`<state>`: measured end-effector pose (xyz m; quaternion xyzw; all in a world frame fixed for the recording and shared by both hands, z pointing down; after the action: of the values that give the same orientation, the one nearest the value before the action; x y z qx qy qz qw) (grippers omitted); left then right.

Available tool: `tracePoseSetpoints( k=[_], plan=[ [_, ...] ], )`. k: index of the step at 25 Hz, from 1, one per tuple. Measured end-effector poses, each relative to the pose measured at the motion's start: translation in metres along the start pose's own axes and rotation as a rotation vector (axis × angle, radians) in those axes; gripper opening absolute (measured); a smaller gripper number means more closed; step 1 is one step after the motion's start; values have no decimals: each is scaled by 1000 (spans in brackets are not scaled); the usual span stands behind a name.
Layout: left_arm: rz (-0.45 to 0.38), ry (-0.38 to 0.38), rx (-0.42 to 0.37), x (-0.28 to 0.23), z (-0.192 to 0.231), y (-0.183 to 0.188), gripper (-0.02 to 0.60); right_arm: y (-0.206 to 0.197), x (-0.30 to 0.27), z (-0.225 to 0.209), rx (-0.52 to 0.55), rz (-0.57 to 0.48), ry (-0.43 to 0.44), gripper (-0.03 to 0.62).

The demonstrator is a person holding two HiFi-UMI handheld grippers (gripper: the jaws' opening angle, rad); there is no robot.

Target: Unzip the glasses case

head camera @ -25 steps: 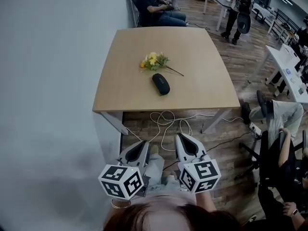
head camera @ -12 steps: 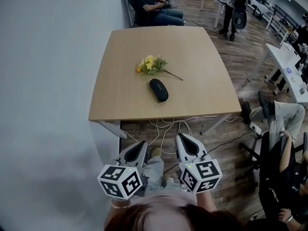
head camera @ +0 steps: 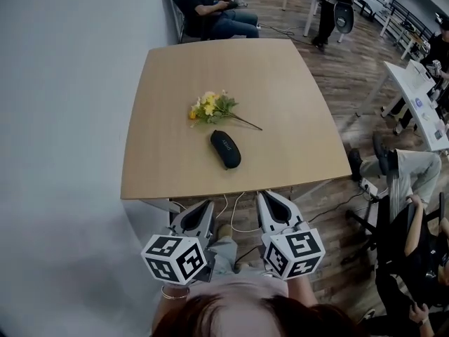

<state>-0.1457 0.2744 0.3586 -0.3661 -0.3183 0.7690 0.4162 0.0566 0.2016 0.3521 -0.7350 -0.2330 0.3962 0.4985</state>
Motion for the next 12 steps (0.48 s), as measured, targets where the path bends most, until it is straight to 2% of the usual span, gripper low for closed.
tracePoseSetpoints(
  k=[6,12],
  plan=[
    [24,-59,32,-33,27,26,-2,18,-37,-3,-5,-7,-30,12],
    [62,-84,88,-61,63,41,6,32,-71,-3,-6,-19,-69,12]
  ],
)
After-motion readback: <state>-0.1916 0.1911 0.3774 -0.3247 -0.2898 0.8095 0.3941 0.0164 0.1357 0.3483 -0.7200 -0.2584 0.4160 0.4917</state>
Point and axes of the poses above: the fingertips, and each gripper's own axes: x backward along the fingers, z to its left, y out of its top, the point moved 10 cm from there along x, backward along the fingers, and after that the axes turned 9 degrees about -y, right-handed, at the moved point
